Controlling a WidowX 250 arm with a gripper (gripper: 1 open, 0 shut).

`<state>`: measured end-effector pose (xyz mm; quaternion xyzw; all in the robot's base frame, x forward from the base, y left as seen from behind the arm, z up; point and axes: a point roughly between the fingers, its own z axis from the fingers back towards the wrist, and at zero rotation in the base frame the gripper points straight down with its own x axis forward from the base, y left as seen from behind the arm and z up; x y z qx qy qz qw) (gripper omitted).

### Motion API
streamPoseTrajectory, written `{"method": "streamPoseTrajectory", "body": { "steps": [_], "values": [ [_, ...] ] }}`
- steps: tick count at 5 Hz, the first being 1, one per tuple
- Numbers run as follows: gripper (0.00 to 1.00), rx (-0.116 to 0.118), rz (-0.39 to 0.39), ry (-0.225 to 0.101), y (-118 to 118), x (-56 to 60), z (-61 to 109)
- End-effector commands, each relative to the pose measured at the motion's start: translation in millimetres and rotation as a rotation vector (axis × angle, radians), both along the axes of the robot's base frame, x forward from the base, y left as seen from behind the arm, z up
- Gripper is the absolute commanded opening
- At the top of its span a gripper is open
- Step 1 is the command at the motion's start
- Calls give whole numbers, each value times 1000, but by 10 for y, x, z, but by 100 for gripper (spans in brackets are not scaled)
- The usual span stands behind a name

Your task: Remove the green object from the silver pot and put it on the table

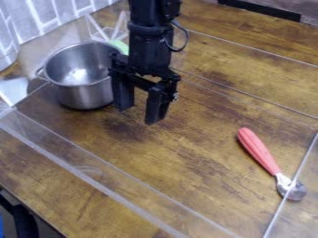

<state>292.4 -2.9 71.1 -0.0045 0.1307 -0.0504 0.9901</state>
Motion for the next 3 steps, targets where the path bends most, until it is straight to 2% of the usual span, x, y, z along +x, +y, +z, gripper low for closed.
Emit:
{"method": "streamPoseTrajectory", "body": {
  "steps": [1, 2, 3],
  "values": [
    [100, 5, 28, -45, 23, 39, 121],
    [100, 7, 74, -35, 83, -7, 91],
    [100, 9, 58, -30, 46, -62, -13]
  ]
}}
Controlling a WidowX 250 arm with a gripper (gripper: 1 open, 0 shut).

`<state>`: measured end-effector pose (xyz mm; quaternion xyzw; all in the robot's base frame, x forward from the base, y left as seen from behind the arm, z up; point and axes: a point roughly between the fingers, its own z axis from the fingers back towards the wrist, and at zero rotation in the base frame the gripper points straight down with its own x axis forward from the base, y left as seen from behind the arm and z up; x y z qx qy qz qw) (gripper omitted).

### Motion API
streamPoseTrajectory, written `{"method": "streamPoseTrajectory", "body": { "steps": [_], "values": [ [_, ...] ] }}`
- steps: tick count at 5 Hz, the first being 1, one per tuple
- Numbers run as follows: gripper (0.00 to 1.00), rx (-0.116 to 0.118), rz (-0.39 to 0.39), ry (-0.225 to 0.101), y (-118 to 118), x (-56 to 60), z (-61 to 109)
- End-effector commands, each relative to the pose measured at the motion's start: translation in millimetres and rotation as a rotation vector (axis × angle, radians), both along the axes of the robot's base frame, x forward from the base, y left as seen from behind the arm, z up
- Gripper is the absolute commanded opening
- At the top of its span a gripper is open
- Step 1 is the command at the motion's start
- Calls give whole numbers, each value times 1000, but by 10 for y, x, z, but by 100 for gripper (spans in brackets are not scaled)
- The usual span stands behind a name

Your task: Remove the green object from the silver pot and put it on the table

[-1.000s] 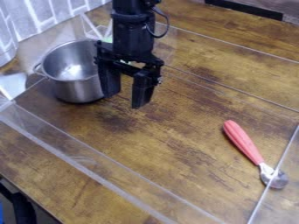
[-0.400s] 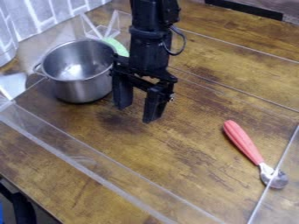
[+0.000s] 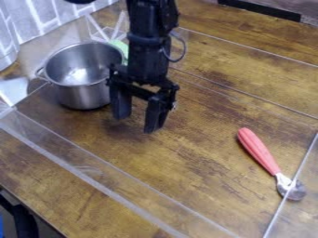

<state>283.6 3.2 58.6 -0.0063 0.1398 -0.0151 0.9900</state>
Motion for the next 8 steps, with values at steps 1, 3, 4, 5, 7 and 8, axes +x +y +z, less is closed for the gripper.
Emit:
{"method": "streamPoseTrajectory", "body": {
  "steps": [1, 3, 4, 5, 7, 8],
  "values": [
    [0, 3, -27, -50, -71, -30, 28],
    [0, 6, -4, -48, -30, 46, 122],
    [0, 3, -36, -53, -74, 39, 121],
    [0, 5, -72, -43, -126, 19, 50],
    [0, 7, -65, -32, -65, 94, -24],
    [0, 7, -74, -32, -71, 145, -79]
  ]
}}
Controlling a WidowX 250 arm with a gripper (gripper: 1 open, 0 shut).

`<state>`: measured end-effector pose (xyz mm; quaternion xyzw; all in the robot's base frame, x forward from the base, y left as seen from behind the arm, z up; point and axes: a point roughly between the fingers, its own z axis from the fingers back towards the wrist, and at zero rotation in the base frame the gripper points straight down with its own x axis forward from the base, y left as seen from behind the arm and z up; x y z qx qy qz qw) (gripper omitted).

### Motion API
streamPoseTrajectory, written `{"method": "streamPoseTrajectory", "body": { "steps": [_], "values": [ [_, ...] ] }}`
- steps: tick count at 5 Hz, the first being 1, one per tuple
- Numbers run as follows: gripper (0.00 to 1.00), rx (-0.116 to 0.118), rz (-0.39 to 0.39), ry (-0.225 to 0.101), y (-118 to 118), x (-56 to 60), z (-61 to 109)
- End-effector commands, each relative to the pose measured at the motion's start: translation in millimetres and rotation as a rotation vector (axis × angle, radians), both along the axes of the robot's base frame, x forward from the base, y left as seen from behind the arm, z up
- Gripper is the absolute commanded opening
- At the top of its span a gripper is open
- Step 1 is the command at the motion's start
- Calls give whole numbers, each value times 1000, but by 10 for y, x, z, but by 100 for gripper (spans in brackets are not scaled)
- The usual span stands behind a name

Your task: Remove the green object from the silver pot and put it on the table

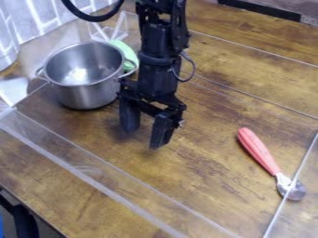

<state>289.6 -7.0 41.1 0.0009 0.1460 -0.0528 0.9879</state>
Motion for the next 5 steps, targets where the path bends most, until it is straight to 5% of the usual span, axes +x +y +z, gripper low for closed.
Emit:
{"method": "streamPoseTrajectory", "body": {
  "steps": [1, 2, 4, 5],
  "values": [
    [0, 0, -7, -45, 23, 136, 51],
    [100, 15, 77, -58, 138, 171, 187],
    [100, 32, 121, -89, 312, 126, 268],
    [0, 33, 132, -90, 284, 122, 264]
  ]
}}
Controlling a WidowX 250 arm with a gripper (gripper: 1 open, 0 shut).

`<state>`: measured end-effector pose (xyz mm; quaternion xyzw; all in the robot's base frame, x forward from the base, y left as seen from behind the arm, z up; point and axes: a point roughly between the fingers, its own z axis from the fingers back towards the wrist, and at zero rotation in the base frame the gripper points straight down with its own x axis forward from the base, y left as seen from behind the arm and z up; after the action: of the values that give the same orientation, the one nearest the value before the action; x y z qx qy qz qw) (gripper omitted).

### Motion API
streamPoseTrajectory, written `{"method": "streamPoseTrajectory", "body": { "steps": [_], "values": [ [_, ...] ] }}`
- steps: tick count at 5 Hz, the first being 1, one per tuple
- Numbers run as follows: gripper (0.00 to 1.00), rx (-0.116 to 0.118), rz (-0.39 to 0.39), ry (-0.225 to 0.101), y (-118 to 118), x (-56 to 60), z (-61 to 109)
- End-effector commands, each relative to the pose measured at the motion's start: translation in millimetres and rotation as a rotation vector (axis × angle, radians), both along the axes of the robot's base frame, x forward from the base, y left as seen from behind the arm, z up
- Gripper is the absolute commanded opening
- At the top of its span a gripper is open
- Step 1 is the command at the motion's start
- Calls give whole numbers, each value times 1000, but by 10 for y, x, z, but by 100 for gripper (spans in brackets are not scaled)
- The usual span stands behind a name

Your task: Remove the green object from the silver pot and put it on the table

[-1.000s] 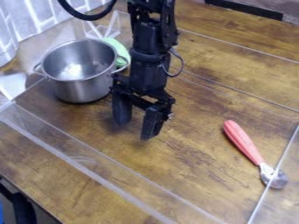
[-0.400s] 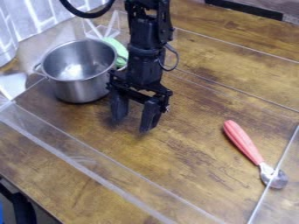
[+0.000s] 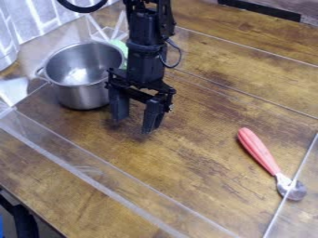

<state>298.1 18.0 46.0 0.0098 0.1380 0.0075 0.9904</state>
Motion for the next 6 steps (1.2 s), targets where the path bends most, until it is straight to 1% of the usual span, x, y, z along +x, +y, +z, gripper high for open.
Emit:
{"method": "streamPoseTrajectory", "body": {
  "steps": [1, 3, 5, 6],
  "values": [
    [0, 5, 26, -72, 7, 31, 211],
    [0, 3, -53, -74, 99, 55, 254],
    [0, 4, -64, -80, 13, 177, 319],
    [0, 6, -1, -81, 11, 147, 360]
  ]
}}
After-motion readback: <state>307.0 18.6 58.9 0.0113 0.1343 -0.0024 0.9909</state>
